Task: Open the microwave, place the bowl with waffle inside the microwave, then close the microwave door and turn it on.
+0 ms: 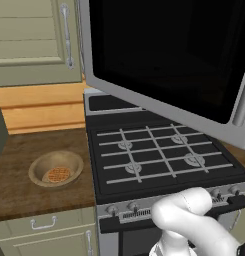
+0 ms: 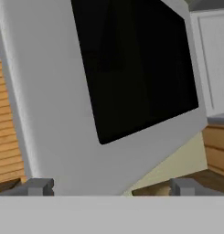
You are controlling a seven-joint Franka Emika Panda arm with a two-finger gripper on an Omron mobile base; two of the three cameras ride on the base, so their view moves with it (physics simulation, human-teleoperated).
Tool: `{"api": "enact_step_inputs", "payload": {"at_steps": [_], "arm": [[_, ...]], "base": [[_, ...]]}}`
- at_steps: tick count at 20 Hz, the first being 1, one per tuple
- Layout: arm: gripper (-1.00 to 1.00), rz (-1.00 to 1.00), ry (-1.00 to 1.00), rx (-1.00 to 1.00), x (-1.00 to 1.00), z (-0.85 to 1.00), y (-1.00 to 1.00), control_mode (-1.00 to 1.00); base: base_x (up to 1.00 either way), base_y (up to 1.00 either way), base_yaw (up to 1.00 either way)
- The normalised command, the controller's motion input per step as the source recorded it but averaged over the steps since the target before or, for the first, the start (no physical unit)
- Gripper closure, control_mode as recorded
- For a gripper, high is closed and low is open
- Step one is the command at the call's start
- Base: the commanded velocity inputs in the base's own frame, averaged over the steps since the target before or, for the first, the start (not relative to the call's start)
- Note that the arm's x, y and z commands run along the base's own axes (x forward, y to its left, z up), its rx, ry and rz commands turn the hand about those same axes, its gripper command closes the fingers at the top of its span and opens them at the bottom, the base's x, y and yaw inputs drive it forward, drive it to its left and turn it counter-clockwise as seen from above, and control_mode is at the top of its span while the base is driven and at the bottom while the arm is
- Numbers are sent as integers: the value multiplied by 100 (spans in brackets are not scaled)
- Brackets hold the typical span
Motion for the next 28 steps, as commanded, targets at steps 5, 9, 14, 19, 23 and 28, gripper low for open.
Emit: {"api": "enact_step_inputs", "payload": {"at_steps": [5,9,14,19,23,28], "arm": [[-100,2,0,0,94,-24,10,-100],[-100,0,-7,-10,28,-9,97,-100],[-100,3,-18,-22,-27,5,100,-100],[-100,4,-28,-32,-98,16,100,-100],[-100,3,-28,-26,-81,15,100,-100],[-100,-14,-2,-4,24,1,79,-100]], "base": [[0,0,0],[0,0,0],[0,0,0],[0,0,0],[0,0,0],[0,0,0]]}}
